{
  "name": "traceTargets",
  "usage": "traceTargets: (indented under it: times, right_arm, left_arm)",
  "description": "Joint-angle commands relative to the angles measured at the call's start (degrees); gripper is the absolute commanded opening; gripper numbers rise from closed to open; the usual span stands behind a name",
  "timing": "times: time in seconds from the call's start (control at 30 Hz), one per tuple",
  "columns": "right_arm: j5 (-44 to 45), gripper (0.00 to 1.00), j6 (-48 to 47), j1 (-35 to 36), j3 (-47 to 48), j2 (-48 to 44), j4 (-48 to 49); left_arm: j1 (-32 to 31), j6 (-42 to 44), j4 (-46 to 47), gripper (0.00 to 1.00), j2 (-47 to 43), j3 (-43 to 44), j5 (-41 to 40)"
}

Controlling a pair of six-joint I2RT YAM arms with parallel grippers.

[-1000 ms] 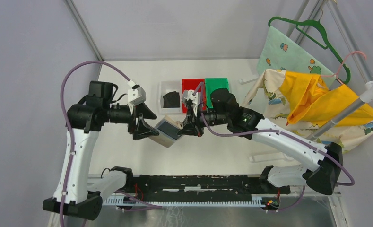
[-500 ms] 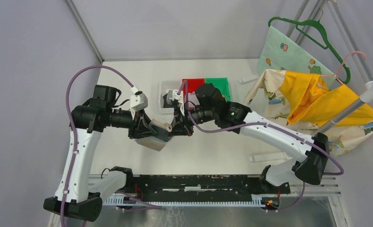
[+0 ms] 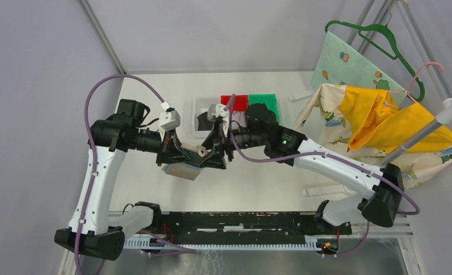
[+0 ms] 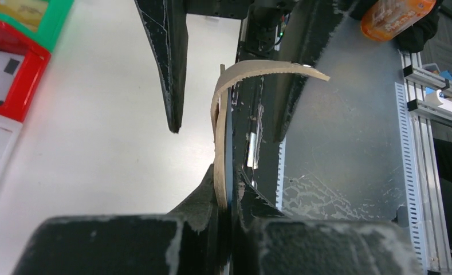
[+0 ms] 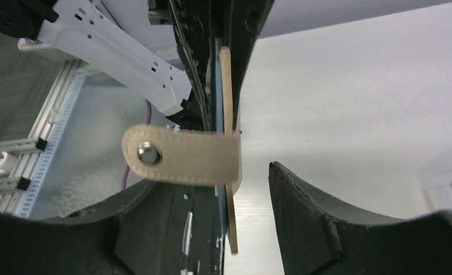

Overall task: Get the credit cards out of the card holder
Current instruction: Remove the credit card from the card holder.

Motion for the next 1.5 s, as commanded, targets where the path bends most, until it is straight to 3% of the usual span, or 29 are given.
traceTargets:
  times: [0.0,0.1,0.23,0.3,0.4,0.77,0.83,0.9,1.0,1.13,1.27,1.47]
  right_arm:
    - [1.62,0.69,17.16,-3.47,-15.98,-10.16,33.32]
    - [3.13,0.76,28.17,-4.54,-26.73,-13.17,55.06]
    - [5.17,0.83,36.63,-4.52,-31.97,-12.70,71.10]
    - [6.84,0.87,38.98,-4.35,-32.87,-11.73,75.81]
    - [8.98,0.85,39.29,-3.86,-31.75,-9.92,76.30]
    - [9.54,0.50,44.50,-3.76,-28.92,-4.38,82.34]
    - [9.49,0.40,45.62,-3.75,-28.85,-4.15,83.67]
    - [9.10,0.24,46.10,-3.78,-28.55,-4.15,83.55]
    - [7.71,0.00,45.44,-3.98,-28.33,-5.16,80.00]
    - [1.74,0.00,39.99,-5.61,-26.21,-8.25,64.56]
    - [-1.48,0.00,24.39,-5.86,-19.87,-10.95,37.46]
    - [-5.53,0.00,15.73,-5.92,-12.32,-10.95,21.12]
  left_arm:
    - [-0.19,-5.39,3.06,0.02,0.51,5.33,8.88]
    - [-0.19,-19.14,13.21,0.02,-0.63,5.53,12.11]
    - [-0.27,-41.75,34.56,0.02,-5.22,0.90,10.46]
    - [-0.24,-53.10,45.29,0.02,-8.01,-2.14,3.35]
    - [-0.19,-56.36,48.40,0.02,-9.13,-2.23,0.74]
    - [-0.24,-64.81,51.94,0.02,-9.91,-3.25,1.70]
    - [-0.19,-64.80,52.05,0.02,-10.02,-3.19,0.94]
    - [-0.19,-64.82,52.07,0.03,-10.06,-3.30,0.07]
    - [-0.19,-63.19,50.97,0.23,-9.84,-3.82,0.00]
    - [-0.20,-51.83,40.34,0.51,-8.53,-2.24,2.72]
    - [-0.24,-37.11,28.24,0.55,-6.27,0.12,4.82]
    - [-0.26,-24.97,16.05,0.46,-3.51,0.98,8.09]
